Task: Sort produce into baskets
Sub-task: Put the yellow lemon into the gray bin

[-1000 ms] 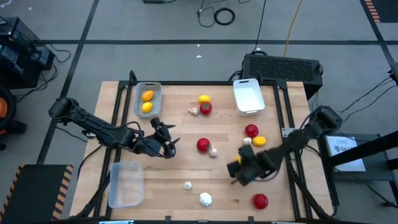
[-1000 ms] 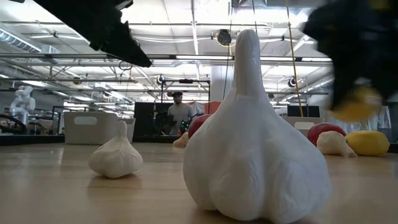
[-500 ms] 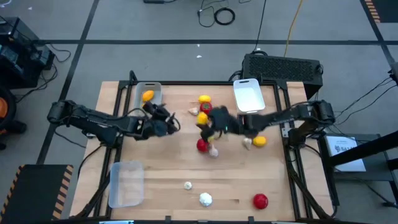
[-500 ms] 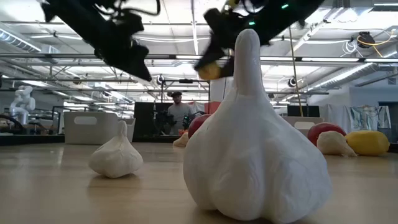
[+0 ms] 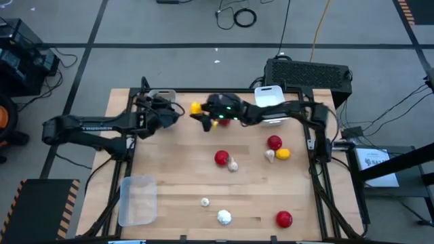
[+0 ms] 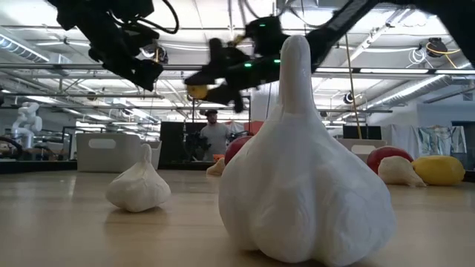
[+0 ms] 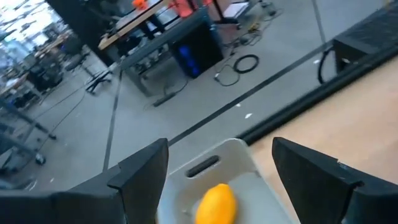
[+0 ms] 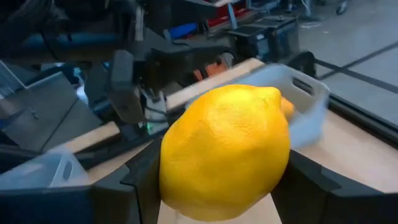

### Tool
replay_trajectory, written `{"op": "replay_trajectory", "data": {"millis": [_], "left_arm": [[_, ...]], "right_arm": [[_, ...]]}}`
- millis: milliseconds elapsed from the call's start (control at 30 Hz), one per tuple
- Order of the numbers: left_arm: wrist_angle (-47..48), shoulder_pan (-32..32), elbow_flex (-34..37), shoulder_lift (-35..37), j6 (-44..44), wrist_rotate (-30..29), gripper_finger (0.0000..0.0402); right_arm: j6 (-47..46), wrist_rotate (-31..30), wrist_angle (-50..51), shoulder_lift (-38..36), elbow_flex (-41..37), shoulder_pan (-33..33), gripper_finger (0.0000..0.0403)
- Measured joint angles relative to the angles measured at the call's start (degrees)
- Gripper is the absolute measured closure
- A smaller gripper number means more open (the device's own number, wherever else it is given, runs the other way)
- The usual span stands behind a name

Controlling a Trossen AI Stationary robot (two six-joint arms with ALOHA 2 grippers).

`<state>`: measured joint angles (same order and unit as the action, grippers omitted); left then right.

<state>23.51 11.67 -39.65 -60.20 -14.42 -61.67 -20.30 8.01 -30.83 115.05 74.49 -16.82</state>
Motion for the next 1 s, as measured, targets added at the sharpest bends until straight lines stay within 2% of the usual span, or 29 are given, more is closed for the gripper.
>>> {"op": "replay_trajectory", "data": {"millis": [167, 367, 667, 867, 1000], "left_arm": [[0.14, 2.86, 1.90, 3.54, 1.76, -2.40, 0.0107], [0.20, 5.27, 2.51, 7.08, 2.84, -9.28, 0.0107], [1.69, 8.99, 2.57, 7.84, 3.25, -10.35, 0.0107], [2.49, 9.78, 2.59, 7.84, 2.91, -10.47, 0.0107], [1.95, 9.78, 2.59, 7.86, 2.91, -10.49, 0.0107]], "right_arm": [[0.02, -0.28, 4.82, 8.61, 13.75, 0.04, 0.0180], [-2.52, -0.70, 7.20, 18.11, 25.82, 0.00, 0.0180], [-2.71, -0.54, 12.76, 31.04, 44.40, 0.04, 0.0178], [-2.81, -0.77, 13.10, 37.28, 52.57, 0.04, 0.0178], [-2.45, -0.99, 13.14, 39.30, 54.09, 0.04, 0.0178]]}}
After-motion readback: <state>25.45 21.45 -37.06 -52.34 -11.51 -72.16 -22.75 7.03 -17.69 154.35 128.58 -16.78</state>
